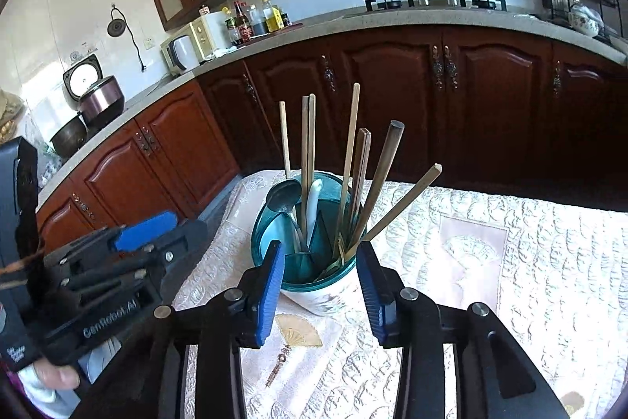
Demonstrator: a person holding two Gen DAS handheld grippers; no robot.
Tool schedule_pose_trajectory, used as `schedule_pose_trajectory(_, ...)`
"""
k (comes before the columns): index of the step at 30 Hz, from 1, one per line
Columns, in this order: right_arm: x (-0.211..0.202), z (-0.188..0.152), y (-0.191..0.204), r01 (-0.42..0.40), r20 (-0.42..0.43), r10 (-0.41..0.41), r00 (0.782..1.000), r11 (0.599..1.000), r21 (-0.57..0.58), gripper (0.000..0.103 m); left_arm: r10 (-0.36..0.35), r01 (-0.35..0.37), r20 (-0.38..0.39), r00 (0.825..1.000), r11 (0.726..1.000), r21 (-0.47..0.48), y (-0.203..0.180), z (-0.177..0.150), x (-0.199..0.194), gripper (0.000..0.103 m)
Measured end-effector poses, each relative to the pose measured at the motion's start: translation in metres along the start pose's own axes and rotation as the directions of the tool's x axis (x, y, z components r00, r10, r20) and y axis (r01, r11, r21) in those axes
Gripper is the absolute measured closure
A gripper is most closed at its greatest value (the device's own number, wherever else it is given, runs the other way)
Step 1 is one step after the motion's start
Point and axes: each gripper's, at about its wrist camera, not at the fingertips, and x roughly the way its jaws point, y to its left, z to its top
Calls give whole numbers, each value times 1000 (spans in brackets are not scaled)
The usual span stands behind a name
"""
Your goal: Organize utensils
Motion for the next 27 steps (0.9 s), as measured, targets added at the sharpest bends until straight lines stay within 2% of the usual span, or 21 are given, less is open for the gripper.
schedule_pose_trajectory(15, -24, -1, 17, 31, 32, -30, 999, 999, -24, 62, 31, -31, 59, 998, 999, 9, -10, -9, -33, 61)
schedule_pose_trajectory(27, -30, 0, 24, 33, 40, -31, 999, 999, -35, 61, 53, -54, 87, 995, 999, 8, -11, -11, -45, 61)
